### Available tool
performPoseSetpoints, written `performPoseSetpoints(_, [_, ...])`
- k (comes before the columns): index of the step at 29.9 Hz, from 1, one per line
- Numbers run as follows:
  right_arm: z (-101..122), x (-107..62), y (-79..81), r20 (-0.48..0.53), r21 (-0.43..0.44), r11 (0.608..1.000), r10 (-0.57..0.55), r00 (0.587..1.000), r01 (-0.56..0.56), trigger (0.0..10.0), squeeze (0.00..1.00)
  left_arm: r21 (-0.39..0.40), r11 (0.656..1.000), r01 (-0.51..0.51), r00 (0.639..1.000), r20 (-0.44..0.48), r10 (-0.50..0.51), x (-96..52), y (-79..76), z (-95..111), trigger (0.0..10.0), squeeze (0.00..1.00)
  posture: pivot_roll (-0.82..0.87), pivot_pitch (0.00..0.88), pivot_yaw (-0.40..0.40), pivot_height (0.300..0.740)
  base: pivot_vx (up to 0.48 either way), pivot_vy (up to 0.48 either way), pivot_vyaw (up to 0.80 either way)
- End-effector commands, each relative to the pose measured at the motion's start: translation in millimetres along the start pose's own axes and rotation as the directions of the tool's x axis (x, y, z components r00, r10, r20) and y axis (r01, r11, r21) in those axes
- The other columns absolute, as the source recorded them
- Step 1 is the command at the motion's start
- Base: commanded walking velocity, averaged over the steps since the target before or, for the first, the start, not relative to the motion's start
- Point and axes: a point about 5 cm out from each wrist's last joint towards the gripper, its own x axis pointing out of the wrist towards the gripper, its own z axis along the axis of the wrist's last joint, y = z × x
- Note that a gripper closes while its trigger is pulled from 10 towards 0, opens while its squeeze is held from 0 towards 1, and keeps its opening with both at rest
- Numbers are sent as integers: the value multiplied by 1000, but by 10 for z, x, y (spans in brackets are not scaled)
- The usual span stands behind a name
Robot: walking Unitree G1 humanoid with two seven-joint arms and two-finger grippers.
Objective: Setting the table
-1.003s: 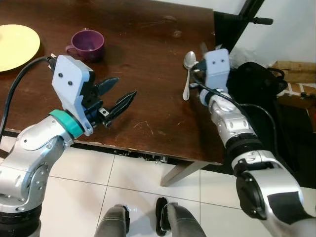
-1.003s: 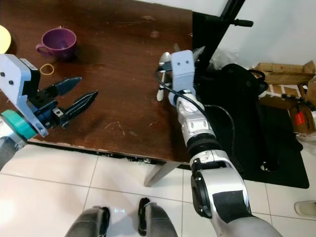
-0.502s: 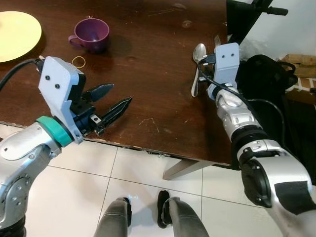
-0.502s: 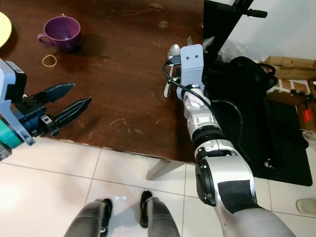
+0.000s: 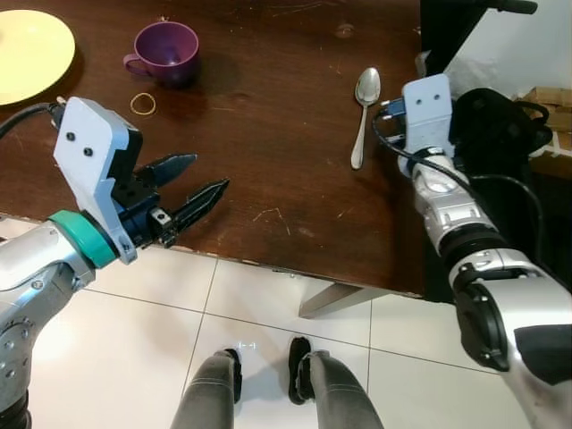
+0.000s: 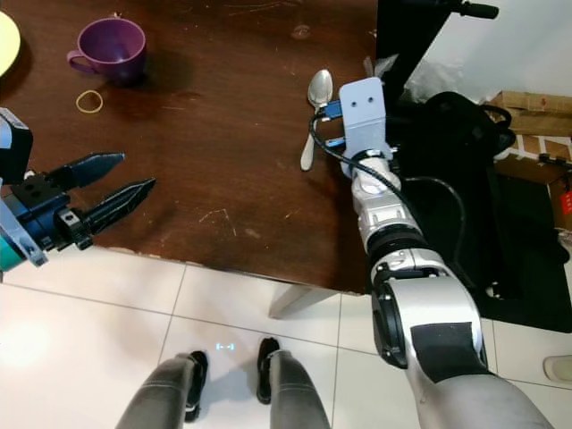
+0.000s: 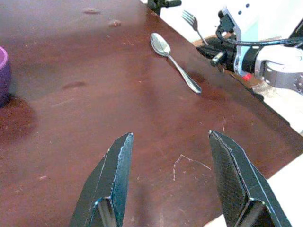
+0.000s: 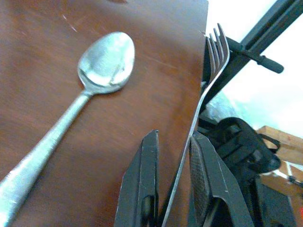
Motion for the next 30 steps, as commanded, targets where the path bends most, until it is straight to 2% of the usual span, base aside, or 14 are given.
performPoseSetpoints(1, [-125, -44, 0, -31, -20, 1000, -4, 1000, 3, 10000, 0, 10, 1000, 20, 1000, -5, -20, -31, -55, 18, 10000, 0, 362, 257, 13, 740, 0, 0, 0])
performPoseSetpoints(11, [-104, -33, 82, -38, -41, 999, 15, 999, -17, 10000, 0, 13, 1000, 8, 999, -32, -7, -143, -79, 47, 10000, 0, 408, 296, 9, 740, 0, 0, 0])
performPoseSetpoints(17, [-102, -23, 69, -49, -48, 999, 4, 999, -6, 10000, 0, 9, 1000, 12, 1000, -29, -12, -217, -113, 97, 10000, 0, 422, 310, 8, 740, 0, 0, 0])
performPoseSetpoints(26, [-71, -10, 73, -44, -48, 999, 0, 999, -2, 10000, 0, -2, 999, 39, 999, -23, -40, -259, -145, 140, 10000, 0, 427, 316, 4, 740, 0, 0, 0])
performPoseSetpoints(27, [-66, -8, 74, -44, -49, 999, 0, 999, -2, 10000, 39, -3, 999, 39, 999, -24, -39, -259, -150, 140, 10000, 0, 427, 316, 2, 740, 0, 0, 0])
performPoseSetpoints(30, [-64, -6, 74, -44, -49, 999, 0, 999, -2, 10000, 39, -5, 999, 38, 999, -24, -38, -258, -154, 140, 10000, 0, 427, 316, 2, 740, 0, 0, 0])
